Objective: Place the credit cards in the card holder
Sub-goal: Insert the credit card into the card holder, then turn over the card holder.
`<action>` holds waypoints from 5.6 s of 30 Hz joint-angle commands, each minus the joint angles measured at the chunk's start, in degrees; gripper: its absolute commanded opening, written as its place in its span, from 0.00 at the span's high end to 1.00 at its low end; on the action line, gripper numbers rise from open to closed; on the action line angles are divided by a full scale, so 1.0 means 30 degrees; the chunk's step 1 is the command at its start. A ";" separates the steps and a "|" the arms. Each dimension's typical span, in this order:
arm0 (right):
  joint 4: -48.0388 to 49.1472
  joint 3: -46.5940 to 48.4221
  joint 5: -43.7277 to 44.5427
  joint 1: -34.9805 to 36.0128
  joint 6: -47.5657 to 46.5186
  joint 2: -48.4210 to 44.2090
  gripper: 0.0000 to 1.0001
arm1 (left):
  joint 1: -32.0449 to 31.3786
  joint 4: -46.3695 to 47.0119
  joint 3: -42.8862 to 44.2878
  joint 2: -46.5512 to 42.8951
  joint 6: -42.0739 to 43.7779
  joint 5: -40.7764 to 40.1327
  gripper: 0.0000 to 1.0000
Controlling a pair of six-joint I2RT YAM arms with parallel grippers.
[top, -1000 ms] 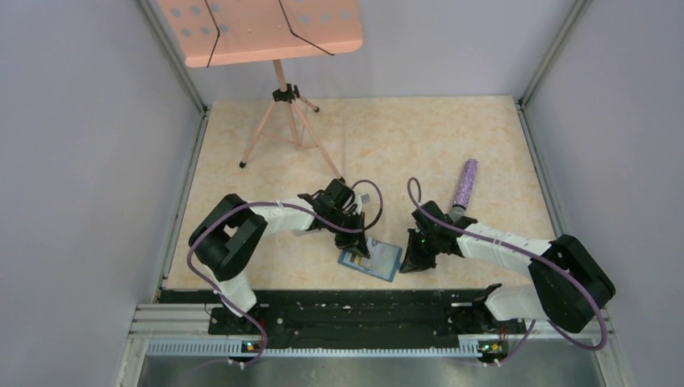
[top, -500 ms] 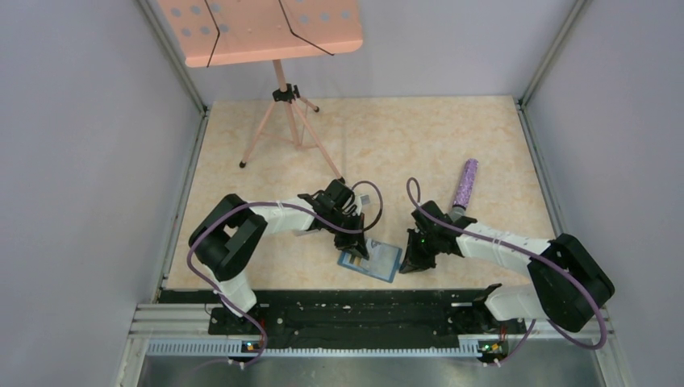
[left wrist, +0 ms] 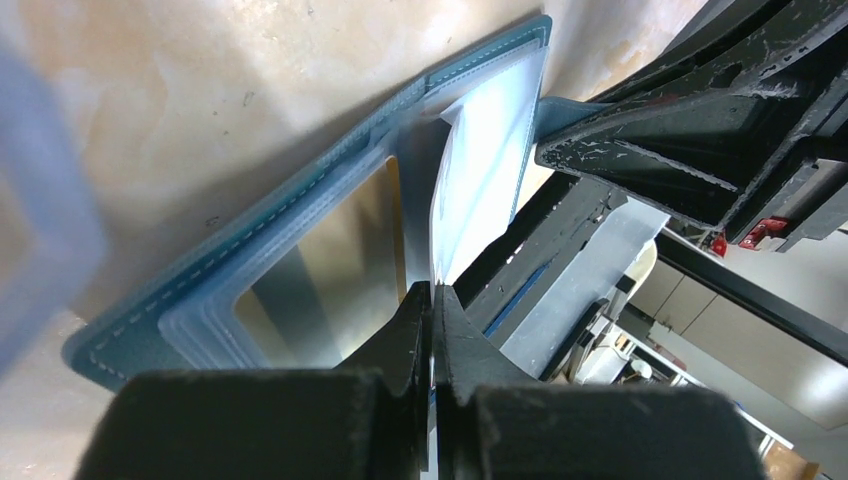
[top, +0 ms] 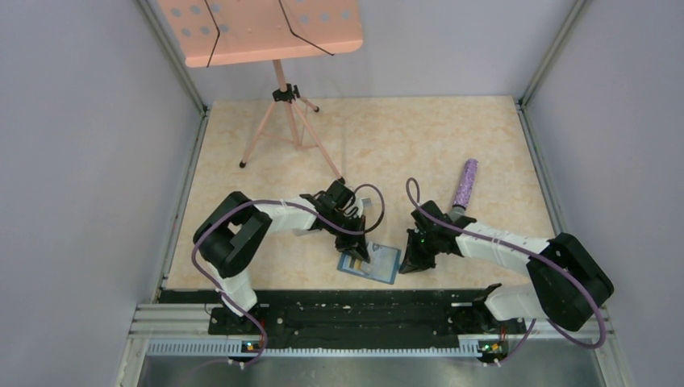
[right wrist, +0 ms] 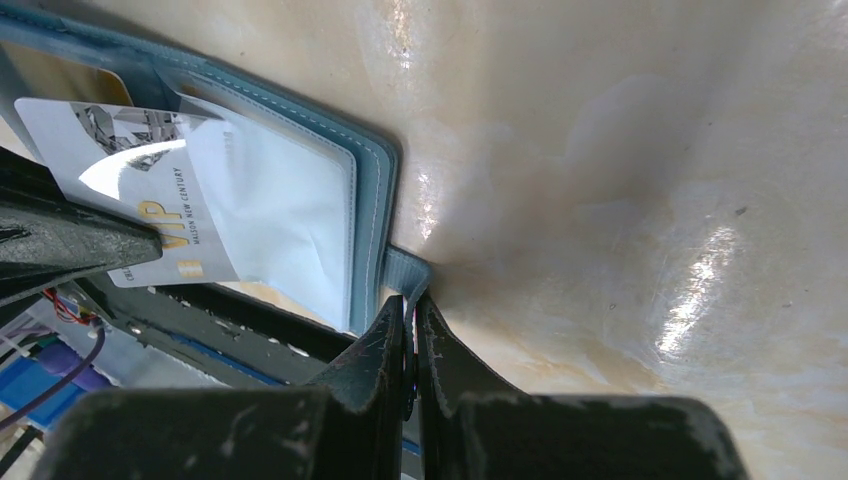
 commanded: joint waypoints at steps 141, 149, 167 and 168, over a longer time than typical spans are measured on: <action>0.3862 0.3315 -0.0573 0.3007 -0.0689 0.5529 1.00 | -0.0232 -0.2754 0.0164 -0.2737 0.0084 -0.3832 0.71; 0.3318 0.4027 -0.0498 0.3025 -0.0715 0.4661 1.00 | -0.0232 -0.2860 0.0442 -0.3297 -0.0395 -0.3830 0.99; 0.1009 0.3441 0.0454 0.0012 0.0265 -0.2793 0.85 | -0.0472 -0.4692 0.3068 -0.1607 0.0308 -0.2520 0.64; 0.0847 0.3248 0.0458 -0.0212 0.0212 -0.3086 0.85 | -0.0514 -0.4460 0.3112 -0.1385 0.0226 -0.2189 0.63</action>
